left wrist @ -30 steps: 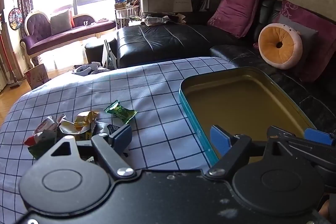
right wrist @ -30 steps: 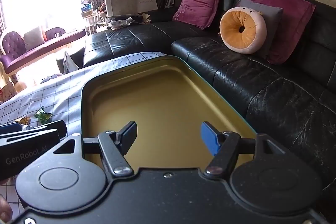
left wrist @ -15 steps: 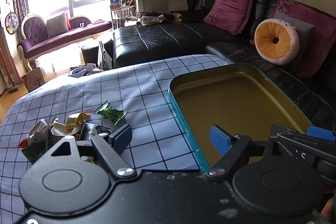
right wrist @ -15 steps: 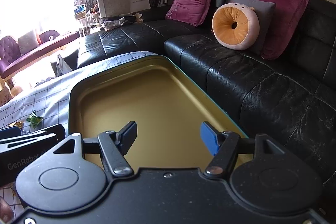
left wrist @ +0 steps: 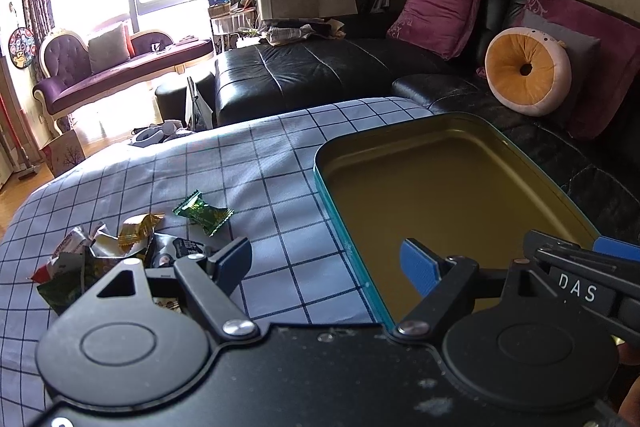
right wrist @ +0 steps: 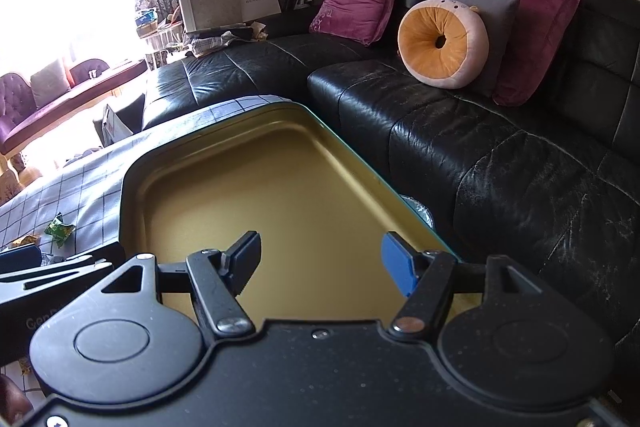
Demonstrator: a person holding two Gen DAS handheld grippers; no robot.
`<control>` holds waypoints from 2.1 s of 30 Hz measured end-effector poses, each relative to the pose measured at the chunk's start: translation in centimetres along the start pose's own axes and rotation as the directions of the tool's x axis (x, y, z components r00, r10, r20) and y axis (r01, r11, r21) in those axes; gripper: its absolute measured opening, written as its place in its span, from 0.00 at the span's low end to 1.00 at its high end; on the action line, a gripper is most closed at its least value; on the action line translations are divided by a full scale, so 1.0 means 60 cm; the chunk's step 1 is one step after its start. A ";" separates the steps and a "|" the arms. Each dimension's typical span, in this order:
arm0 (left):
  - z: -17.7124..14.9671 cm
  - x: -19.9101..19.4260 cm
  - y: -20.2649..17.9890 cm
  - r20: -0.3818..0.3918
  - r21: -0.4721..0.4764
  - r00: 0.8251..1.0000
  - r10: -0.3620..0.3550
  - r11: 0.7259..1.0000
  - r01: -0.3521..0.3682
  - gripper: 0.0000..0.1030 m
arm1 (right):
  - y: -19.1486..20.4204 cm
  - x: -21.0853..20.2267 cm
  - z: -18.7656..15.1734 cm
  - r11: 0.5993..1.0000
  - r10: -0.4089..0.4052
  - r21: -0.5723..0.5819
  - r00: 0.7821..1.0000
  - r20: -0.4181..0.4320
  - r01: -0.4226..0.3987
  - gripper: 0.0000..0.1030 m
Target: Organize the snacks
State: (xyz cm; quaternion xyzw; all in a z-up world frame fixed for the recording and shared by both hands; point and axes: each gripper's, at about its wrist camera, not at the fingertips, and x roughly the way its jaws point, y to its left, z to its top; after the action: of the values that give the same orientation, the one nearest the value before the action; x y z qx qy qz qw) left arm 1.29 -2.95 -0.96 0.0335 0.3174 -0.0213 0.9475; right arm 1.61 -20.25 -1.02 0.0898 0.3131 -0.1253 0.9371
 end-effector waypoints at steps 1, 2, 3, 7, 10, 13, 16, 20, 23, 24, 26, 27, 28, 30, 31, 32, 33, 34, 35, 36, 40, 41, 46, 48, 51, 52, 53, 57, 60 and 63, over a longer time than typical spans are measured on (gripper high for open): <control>0.000 0.000 0.000 0.000 0.001 1.000 0.001 1.000 -0.001 0.83 | -0.001 0.001 0.000 1.000 0.001 0.000 1.000 -0.002 -0.001 0.67; 0.000 0.000 0.000 -0.001 0.002 1.000 0.001 1.000 -0.001 0.83 | -0.001 0.001 0.000 1.000 0.001 0.000 1.000 -0.003 -0.001 0.67; 0.000 0.001 0.000 -0.001 0.003 1.000 0.001 1.000 -0.001 0.83 | 0.000 0.001 0.000 1.000 0.001 -0.001 1.000 -0.003 -0.001 0.67; 0.000 0.003 0.000 -0.003 0.003 1.000 0.001 1.000 -0.001 0.83 | -0.002 0.001 0.000 1.000 0.002 0.001 1.000 -0.004 -0.002 0.67; -0.001 0.003 -0.003 -0.001 0.005 1.000 0.002 1.000 -0.002 0.83 | -0.002 0.000 0.000 1.000 0.001 -0.001 1.000 -0.003 -0.001 0.67; -0.001 0.003 -0.003 -0.001 0.006 1.000 0.002 1.000 -0.002 0.83 | -0.001 0.001 0.000 1.000 0.002 -0.001 1.000 -0.003 -0.002 0.67; -0.001 0.004 -0.003 -0.002 0.006 1.000 0.002 1.000 -0.002 0.83 | -0.002 0.001 0.000 1.000 0.000 -0.003 1.000 -0.004 0.000 0.67; -0.002 0.003 -0.004 0.000 0.007 1.000 0.004 1.000 -0.004 0.83 | -0.002 0.001 -0.001 1.000 0.001 -0.003 1.000 -0.004 -0.001 0.67; -0.002 0.001 -0.005 0.000 0.013 1.000 0.007 1.000 -0.007 0.83 | -0.003 0.001 0.000 1.000 0.002 -0.005 1.000 -0.005 -0.002 0.67; -0.001 0.000 -0.007 0.000 0.014 1.000 0.007 1.000 -0.007 0.83 | -0.002 0.000 -0.001 1.000 0.002 -0.006 1.000 -0.005 -0.002 0.67; -0.001 -0.001 -0.007 0.001 0.013 1.000 0.007 1.000 -0.007 0.83 | -0.002 0.000 0.001 1.000 0.001 -0.006 1.000 -0.006 -0.001 0.67; -0.001 -0.001 -0.006 0.001 0.012 1.000 0.006 1.000 -0.006 0.83 | -0.002 0.000 0.000 1.000 0.001 -0.006 1.000 -0.006 -0.001 0.67; -0.001 -0.001 -0.006 0.001 0.010 1.000 0.005 1.000 -0.005 0.83 | -0.002 0.000 0.000 1.000 0.001 -0.006 1.000 -0.006 -0.001 0.67; -0.001 -0.002 -0.006 0.001 0.011 1.000 0.006 1.000 -0.006 0.83 | -0.002 0.000 0.000 1.000 0.001 -0.006 1.000 -0.006 -0.001 0.67; -0.001 -0.002 -0.006 0.001 0.012 1.000 0.006 1.000 -0.006 0.83 | -0.002 0.000 0.001 1.000 0.002 -0.006 1.000 -0.006 -0.002 0.67; -0.001 -0.002 -0.006 0.002 0.013 1.000 0.007 1.000 -0.007 0.83 | -0.002 0.000 0.000 1.000 0.002 -0.006 1.000 -0.006 -0.002 0.67; -0.001 -0.002 -0.006 0.002 0.013 1.000 0.007 1.000 -0.008 0.83 | -0.001 0.000 0.001 1.000 0.001 -0.006 1.000 -0.006 -0.001 0.67; -0.001 -0.002 -0.005 0.002 0.013 1.000 0.007 1.000 -0.007 0.83 | -0.001 0.000 0.001 1.000 0.001 -0.006 1.000 -0.006 -0.002 0.67; -0.001 -0.002 -0.005 0.002 0.012 1.000 0.006 1.000 -0.006 0.83 | -0.001 0.000 0.001 1.000 0.002 -0.006 1.000 -0.006 -0.002 0.67; -0.001 -0.002 -0.006 0.002 0.012 1.000 0.007 1.000 -0.007 0.83 | -0.001 0.000 0.001 1.000 0.001 -0.006 1.000 -0.007 -0.001 0.67; 0.000 -0.002 -0.006 0.002 0.013 1.000 0.007 1.000 -0.007 0.83 | -0.001 -0.001 0.001 1.000 0.001 -0.006 1.000 -0.007 -0.001 0.67; 0.000 -0.002 -0.006 0.002 0.013 1.000 0.007 1.000 -0.007 0.83 | -0.001 -0.001 0.002 1.000 0.001 -0.006 1.000 -0.007 -0.001 0.67; -0.001 -0.003 -0.008 0.004 0.015 1.000 0.008 1.000 -0.008 0.83 | 0.000 -0.001 0.002 1.000 -0.001 -0.008 1.000 -0.007 0.001 0.67; -0.001 -0.003 -0.008 0.004 0.015 1.000 0.009 1.000 -0.009 0.83 | -0.001 -0.001 0.001 1.000 -0.002 -0.010 1.000 -0.007 0.002 0.67; -0.001 -0.004 -0.009 0.003 0.019 1.000 0.013 1.000 -0.013 0.83 | -0.001 -0.001 0.002 1.000 0.000 -0.008 1.000 -0.007 0.000 0.67; -0.001 -0.005 -0.009 0.003 0.020 1.000 0.014 1.000 -0.014 0.83 | -0.001 -0.002 0.002 1.000 -0.001 -0.009 1.000 -0.007 0.001 0.67; -0.001 -0.006 -0.010 0.004 0.020 1.000 0.016 1.000 -0.016 0.83 | -0.001 -0.002 0.002 1.000 -0.002 -0.009 1.000 -0.006 0.002 0.67; -0.001 -0.009 -0.010 0.006 0.018 1.000 0.016 1.000 -0.017 0.83 | -0.003 -0.001 0.003 1.000 -0.004 -0.010 1.000 -0.008 0.003 0.67; -0.002 -0.009 -0.011 0.008 0.021 1.000 0.016 1.000 -0.016 0.83 | -0.004 -0.001 0.003 1.000 -0.006 -0.011 1.000 -0.006 0.006 0.67; -0.002 -0.010 -0.011 0.012 0.025 1.000 0.024 0.999 -0.024 0.83 | -0.002 -0.003 0.004 1.000 -0.011 -0.007 1.000 -0.002 0.011 0.67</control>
State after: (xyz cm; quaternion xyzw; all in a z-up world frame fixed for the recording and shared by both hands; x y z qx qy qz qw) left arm 0.68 -3.62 -0.72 0.0491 0.3111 -0.0140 0.9490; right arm 1.59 -20.38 -0.76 0.0851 0.3152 -0.1292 0.9363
